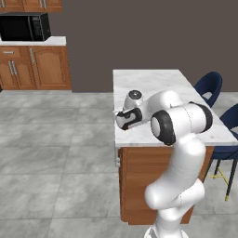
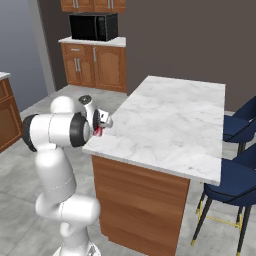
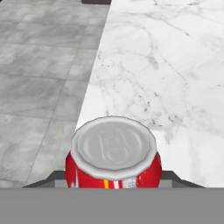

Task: Pick the water bottle, can from the counter and place them in the open cabinet.

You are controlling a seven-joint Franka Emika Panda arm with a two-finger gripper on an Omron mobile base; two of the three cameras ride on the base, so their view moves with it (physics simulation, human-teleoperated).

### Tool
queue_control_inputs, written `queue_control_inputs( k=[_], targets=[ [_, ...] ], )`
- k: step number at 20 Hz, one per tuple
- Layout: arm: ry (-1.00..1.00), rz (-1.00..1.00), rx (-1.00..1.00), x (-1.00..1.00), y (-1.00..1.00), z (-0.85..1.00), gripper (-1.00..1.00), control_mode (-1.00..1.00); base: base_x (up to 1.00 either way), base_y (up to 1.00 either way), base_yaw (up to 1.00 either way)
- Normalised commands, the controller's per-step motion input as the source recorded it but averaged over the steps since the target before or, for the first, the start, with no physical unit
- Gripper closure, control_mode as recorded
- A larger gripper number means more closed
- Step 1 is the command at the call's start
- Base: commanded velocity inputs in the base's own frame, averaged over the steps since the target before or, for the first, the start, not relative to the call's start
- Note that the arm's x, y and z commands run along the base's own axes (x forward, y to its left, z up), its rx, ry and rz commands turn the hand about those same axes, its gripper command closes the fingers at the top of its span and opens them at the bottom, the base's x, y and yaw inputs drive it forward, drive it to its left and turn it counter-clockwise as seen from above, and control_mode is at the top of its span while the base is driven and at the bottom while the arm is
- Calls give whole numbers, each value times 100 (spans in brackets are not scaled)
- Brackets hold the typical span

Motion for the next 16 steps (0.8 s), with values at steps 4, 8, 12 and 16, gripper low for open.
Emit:
queue_control_inputs(
  k=[4,8,12,16],
  targets=[
    [-1,-8,0,-29,2,72,100,-100,0,0,0],
    [0,-8,0,-34,0,77,100,-100,0,0,0],
    [0,-7,0,-38,0,68,100,-100,0,0,0],
    [-6,-2,0,-54,0,47,100,-100,0,0,0]
  ],
)
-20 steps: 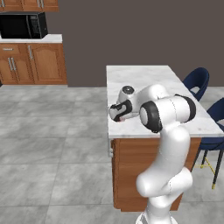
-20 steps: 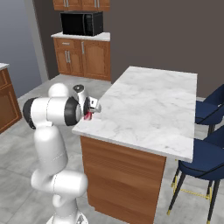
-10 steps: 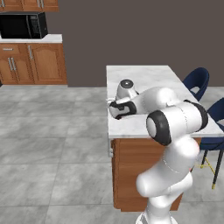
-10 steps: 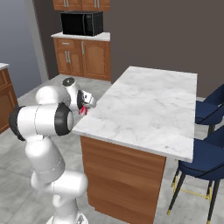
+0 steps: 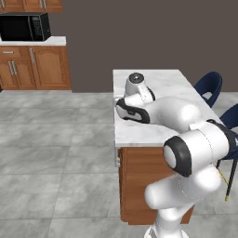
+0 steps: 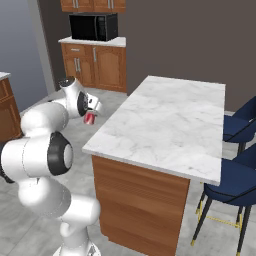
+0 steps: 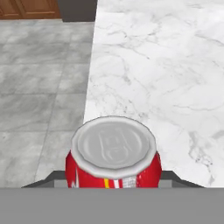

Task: Pick the water bottle, can from the counter and place them in the open cabinet.

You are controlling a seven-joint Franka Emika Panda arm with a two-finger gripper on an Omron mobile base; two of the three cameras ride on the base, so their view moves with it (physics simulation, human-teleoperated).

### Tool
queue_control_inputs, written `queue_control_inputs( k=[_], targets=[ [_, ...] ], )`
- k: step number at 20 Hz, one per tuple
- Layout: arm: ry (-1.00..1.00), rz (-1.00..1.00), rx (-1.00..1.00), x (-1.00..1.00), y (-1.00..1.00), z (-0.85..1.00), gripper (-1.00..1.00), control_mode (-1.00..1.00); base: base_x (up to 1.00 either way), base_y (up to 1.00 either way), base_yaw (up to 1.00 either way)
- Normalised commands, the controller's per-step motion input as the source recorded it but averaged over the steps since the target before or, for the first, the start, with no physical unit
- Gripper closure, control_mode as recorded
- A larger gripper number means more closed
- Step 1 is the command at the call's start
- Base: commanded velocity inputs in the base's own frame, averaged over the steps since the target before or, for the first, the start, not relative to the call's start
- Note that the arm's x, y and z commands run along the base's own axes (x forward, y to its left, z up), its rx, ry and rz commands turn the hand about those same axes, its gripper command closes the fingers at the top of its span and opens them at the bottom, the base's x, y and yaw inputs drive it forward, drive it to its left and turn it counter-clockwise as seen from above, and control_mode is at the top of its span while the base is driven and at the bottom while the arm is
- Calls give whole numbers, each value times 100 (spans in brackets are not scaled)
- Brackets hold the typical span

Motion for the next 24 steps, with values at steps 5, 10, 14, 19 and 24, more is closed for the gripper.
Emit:
queue_control_inputs(
  k=[5,10,14,19,24],
  targets=[
    [-17,4,0,-67,0,26,100,-100,0,0,0],
    [-20,12,0,-69,0,28,100,-100,0,0,0],
    [-15,19,0,-52,-4,29,100,-100,0,0,0],
    [-5,21,0,-32,-9,38,100,-100,0,0,0],
    [0,14,0,-21,-4,46,100,-100,0,0,0]
  ],
)
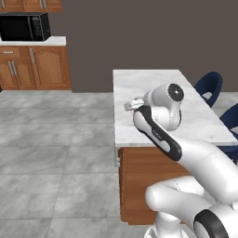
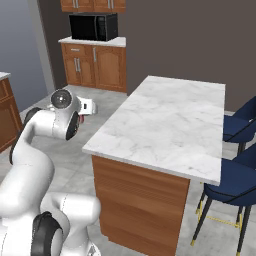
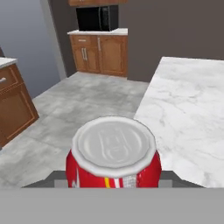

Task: Pick the water bottle, can from the counter and place them in the open cabinet.

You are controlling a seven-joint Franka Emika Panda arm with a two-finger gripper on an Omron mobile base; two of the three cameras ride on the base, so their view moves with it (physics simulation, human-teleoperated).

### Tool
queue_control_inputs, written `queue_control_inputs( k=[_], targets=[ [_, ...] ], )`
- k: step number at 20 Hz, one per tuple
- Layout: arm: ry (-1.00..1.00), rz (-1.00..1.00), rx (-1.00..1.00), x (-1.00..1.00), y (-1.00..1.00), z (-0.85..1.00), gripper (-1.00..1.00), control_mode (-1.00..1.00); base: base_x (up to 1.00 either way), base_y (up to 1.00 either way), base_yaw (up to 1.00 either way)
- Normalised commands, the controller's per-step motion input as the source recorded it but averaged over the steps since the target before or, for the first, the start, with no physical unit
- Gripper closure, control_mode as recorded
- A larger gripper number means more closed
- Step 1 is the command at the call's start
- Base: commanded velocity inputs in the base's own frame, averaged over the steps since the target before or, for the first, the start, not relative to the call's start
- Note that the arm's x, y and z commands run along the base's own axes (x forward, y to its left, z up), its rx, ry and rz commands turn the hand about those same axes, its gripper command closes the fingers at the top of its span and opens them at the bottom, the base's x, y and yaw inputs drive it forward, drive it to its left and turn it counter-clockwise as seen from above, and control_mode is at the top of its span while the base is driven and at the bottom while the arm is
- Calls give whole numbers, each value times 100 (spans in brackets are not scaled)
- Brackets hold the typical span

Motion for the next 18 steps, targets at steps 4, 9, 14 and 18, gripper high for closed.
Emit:
queue_control_inputs(
  k=[4,9,14,18],
  targets=[
    [0,7,0,-15,0,39,100,-100,0,0,0],
    [0,1,0,-14,0,28,100,-100,0,0,0],
    [0,0,0,-11,0,26,100,-100,0,0,0],
    [0,0,0,-13,0,29,100,-100,0,0,0]
  ],
)
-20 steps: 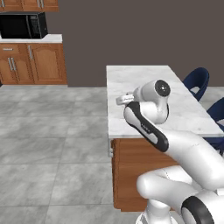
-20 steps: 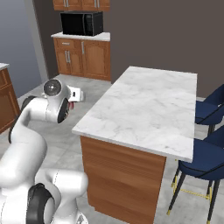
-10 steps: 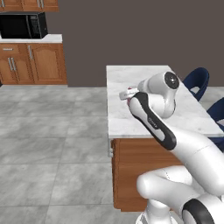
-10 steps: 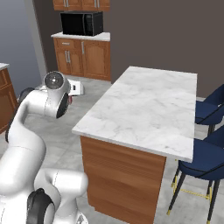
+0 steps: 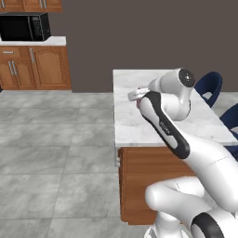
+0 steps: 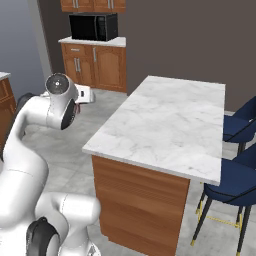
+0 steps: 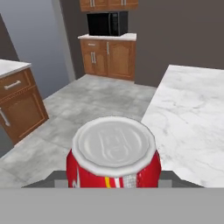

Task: Pick the water bottle, can from the counter and place them in the open cabinet.

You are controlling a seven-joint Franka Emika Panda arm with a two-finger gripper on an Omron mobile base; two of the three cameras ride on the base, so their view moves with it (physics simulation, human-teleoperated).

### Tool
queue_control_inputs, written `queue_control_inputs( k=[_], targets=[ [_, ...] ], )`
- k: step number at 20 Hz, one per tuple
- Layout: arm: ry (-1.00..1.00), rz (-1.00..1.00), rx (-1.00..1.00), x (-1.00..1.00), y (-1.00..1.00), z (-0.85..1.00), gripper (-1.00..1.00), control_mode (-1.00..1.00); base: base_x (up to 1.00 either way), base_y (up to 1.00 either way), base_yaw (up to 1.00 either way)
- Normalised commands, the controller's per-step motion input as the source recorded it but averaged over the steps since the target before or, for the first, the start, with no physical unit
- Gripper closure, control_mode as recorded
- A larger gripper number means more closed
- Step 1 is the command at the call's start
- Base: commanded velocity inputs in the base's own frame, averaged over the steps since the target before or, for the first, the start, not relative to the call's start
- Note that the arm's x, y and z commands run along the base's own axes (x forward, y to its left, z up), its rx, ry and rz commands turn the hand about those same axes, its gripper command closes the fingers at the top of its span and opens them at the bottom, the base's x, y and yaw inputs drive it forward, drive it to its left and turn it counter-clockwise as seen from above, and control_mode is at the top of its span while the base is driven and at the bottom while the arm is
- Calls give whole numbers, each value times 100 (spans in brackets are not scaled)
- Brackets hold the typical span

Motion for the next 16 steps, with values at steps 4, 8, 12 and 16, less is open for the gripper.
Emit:
queue_control_inputs(
  k=[4,8,12,16],
  targets=[
    [0,0,0,-23,0,31,100,-100,0,0,0],
    [0,0,0,-25,0,22,100,-100,0,0,0],
    [-1,0,0,-28,0,14,100,-100,0,0,0],
    [-4,0,0,-33,0,16,100,-100,0,0,0]
  ],
)
